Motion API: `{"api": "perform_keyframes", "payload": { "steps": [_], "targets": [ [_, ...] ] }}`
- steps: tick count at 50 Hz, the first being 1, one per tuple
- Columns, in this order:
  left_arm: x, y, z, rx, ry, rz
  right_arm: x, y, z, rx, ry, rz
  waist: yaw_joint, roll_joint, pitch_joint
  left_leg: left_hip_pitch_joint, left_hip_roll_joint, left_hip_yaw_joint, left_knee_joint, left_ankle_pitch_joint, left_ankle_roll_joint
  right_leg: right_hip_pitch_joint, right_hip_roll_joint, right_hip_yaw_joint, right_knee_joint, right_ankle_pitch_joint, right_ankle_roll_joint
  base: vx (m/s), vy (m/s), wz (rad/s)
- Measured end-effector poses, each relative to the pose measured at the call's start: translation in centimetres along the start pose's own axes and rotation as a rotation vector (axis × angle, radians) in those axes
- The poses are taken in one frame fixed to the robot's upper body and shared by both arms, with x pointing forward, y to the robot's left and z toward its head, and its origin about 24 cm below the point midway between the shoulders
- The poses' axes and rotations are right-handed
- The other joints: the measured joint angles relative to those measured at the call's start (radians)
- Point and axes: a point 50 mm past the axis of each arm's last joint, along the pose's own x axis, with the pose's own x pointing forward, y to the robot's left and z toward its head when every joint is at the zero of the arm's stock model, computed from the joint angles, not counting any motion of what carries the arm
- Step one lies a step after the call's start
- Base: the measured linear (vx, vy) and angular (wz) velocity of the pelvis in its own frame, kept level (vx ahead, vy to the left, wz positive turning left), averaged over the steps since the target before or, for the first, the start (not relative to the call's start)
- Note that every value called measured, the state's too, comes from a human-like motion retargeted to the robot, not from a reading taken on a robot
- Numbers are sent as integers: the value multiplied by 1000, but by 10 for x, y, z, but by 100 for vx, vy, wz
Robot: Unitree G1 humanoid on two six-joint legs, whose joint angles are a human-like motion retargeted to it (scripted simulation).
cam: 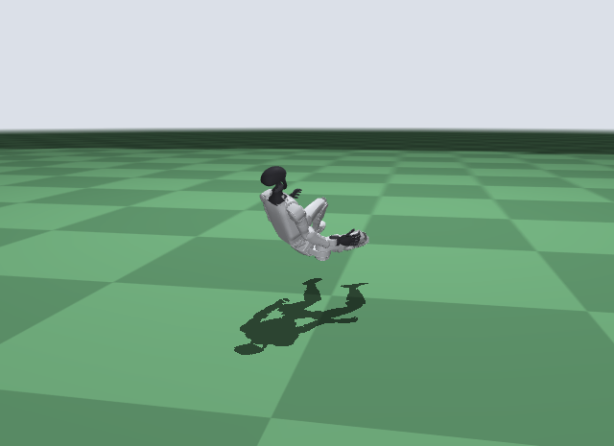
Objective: Stand up
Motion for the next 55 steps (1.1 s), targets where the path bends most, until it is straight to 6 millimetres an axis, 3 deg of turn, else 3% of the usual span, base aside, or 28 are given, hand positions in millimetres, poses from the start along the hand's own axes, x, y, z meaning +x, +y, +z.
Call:
{"api": "perform_keyframes", "payload": {
  "steps": [5, 10, 16, 20, 25, 32, 35, 39, 45, 55],
  "targets": [
    [41, 24, 32, 81, -151, 71, -2, 29, 9, 58, 41, 97, -26, -35, -4, 40, -1, -10, -25, 49, -13, -2, 0, 13, 50, 25, 0, 13, -9, -65],
    [74, 42, 77, 171, -338, 92, 1, 38, 27, -8, 2, 163, -40, -57, -10, 33, 3, -12, -11, 55, 15, -51, 33, 81, 86, 88, 0, 12, -5, -27],
    [92, 37, 128, 327, -568, 63, 9, 38, 47, -235, -93, 228, -21, -61, -11, 32, 37, 6, 1, 75, 1, -73, 68, 75, 92, 117, 0, 10, 1, -64],
    [94, 26, 143, 529, -688, -18, 13, 28, 50, -446, -112, 228, -22, -58, -26, 31, 53, 22, -3, 111, -6, -80, 85, 82, 83, 116, 0, 8, 6, -17],
    [93, 4, 144, 845, -768, -156, 20, 11, 52, -775, -202, 200, -34, -33, -56, -8, 76, 76, 10, 204, -45, -112, 91, 52, 91, 67, 0, 5, 9, -15],
    [82, -25, 141, 1053, -920, -220, 23, -20, 21, -1320, -224, 171, -1, 19, -95, -24, 79, 110, 5, 239, -100, -159, 103, 28, 104, 19, 0, 1, 9, -20],
    [81, -24, 138, 1127, -978, -204, 28, -28, 18, -1495, -171, 195, 10, 20, -104, -28, 87, 115, 7, 249, -96, -175, 117, 23, 104, 11, 0, 1, 3, -31],
    [86, -8, 128, 1238, -994, -186, 28, -22, 17, -1719, -125, 265, -19, 9, -121, -51, 115, 110, 27, 240, -65, -191, 142, 7, 100, 1, 0, -2, 3, -29],
    [92, 17, 116, 1335, -960, -159, 30, -9, 30, -1812, -136, 275, -58, -12, -129, -69, 126, 106, 55, 229, -31, -205, 162, 1, 96, 19, 0, -5, 4, -20],
    [86, 12, 111, 1344, -1017, -193, 24, -26, 29, -1846, -171, 250, -15, 7, -199, -114, 183, 131, 88, 212, -16, -247, 195, -11, 112, 18, 0, 10, 9, -7]
  ]
}}
